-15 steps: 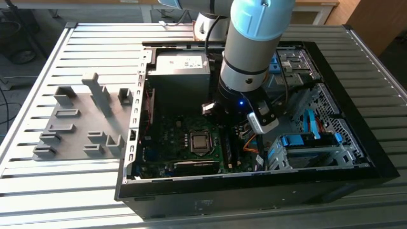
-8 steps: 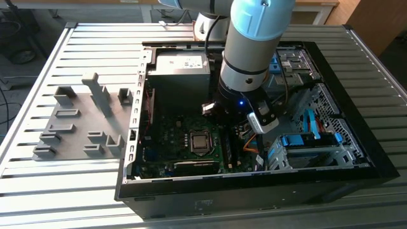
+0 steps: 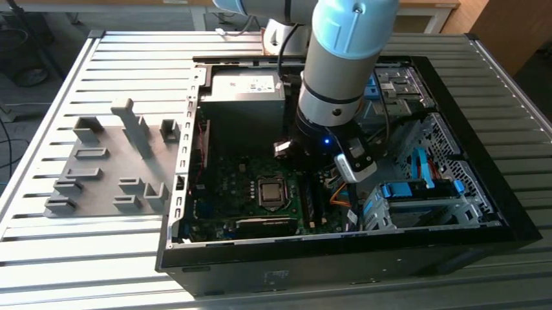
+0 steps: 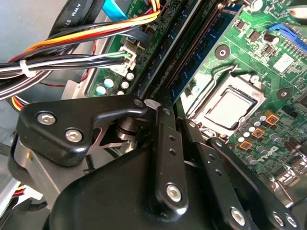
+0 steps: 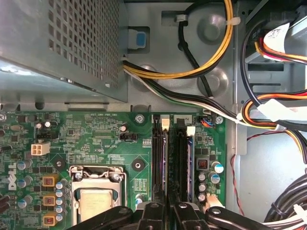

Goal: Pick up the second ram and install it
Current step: 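Press down the second ram until it locks into place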

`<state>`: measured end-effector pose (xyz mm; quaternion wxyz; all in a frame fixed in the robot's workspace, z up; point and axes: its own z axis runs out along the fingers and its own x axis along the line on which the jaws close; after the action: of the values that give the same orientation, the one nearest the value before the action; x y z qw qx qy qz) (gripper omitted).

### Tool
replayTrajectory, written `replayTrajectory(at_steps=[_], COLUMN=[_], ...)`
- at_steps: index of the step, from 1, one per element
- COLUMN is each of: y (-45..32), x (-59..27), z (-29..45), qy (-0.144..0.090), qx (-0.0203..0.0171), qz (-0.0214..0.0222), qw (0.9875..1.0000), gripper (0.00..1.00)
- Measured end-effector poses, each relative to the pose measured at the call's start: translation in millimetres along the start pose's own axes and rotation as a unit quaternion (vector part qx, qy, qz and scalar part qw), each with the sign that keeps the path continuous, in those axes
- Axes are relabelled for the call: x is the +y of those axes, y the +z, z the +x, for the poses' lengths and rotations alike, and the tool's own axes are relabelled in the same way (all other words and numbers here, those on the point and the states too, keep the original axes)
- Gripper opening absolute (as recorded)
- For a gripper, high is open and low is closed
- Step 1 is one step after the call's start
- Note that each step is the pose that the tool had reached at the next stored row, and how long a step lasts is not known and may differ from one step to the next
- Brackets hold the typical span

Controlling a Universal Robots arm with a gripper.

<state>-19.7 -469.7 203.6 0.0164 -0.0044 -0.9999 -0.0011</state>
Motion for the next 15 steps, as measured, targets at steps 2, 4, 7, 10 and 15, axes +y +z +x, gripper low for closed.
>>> replayTrajectory(at_steps=[2, 4, 7, 10, 15], y=[1.4, 2.2, 2.4, 2.5, 3.0], x=[0.0, -0.1, 0.0, -0.1, 0.2], z=[0.0, 0.0, -0.1, -0.1, -0.1], qy=[0.000, 0.000, 0.000, 0.000, 0.000], qx=[0.0005, 0.0008, 0.0008, 0.0008, 0.0007], qz=[0.0001, 0.0003, 0.0001, 0.0001, -0.0005], qw=[1.0000, 1.0000, 1.0000, 1.0000, 1.0000], gripper=[0.14, 0.14, 0.14, 0.14, 0.15])
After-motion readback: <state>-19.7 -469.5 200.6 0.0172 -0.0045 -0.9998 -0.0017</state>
